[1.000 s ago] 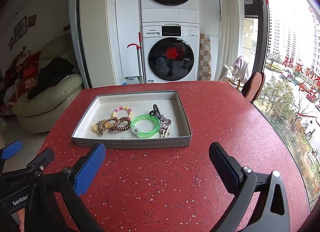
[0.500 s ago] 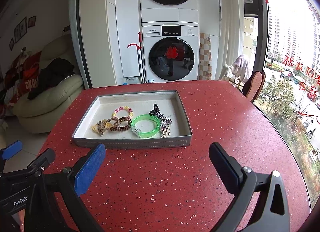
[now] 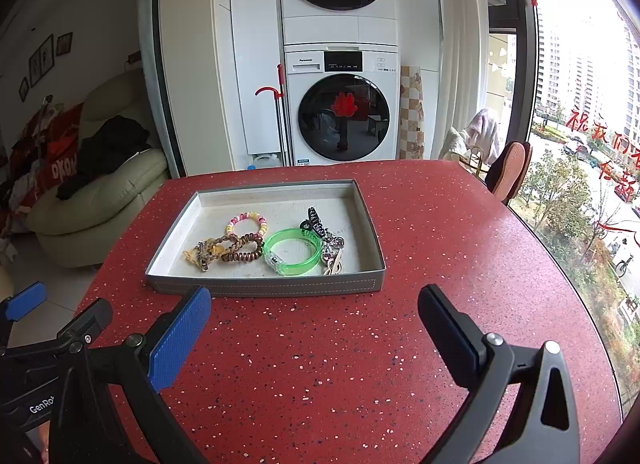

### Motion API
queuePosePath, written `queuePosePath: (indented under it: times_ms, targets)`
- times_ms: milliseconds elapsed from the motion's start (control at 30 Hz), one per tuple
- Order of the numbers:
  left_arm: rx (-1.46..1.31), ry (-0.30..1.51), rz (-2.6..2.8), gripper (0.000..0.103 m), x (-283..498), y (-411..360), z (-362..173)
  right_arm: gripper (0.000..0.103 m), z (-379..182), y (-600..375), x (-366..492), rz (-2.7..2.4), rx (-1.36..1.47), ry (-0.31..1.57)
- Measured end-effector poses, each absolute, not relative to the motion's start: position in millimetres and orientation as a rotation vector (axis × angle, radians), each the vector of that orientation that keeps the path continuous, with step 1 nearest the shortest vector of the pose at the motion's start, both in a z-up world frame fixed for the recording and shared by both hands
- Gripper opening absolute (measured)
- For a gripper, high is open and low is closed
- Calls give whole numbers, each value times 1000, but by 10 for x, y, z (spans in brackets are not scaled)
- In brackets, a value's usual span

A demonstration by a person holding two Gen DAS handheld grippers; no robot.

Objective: Organize jewelry

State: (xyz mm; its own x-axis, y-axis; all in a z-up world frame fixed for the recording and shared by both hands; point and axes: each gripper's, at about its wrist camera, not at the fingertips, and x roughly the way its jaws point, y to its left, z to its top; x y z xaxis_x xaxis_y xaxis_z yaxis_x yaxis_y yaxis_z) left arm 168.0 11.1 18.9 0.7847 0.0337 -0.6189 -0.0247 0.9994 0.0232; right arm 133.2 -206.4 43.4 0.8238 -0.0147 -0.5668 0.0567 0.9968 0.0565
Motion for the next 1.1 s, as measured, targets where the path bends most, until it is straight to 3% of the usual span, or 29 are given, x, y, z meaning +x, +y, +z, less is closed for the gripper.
queuePosePath:
  times_ms: [1100]
  targets:
    - [17,677,35,103,1685,124,161,103,434,-2046,1326,-36,73,603]
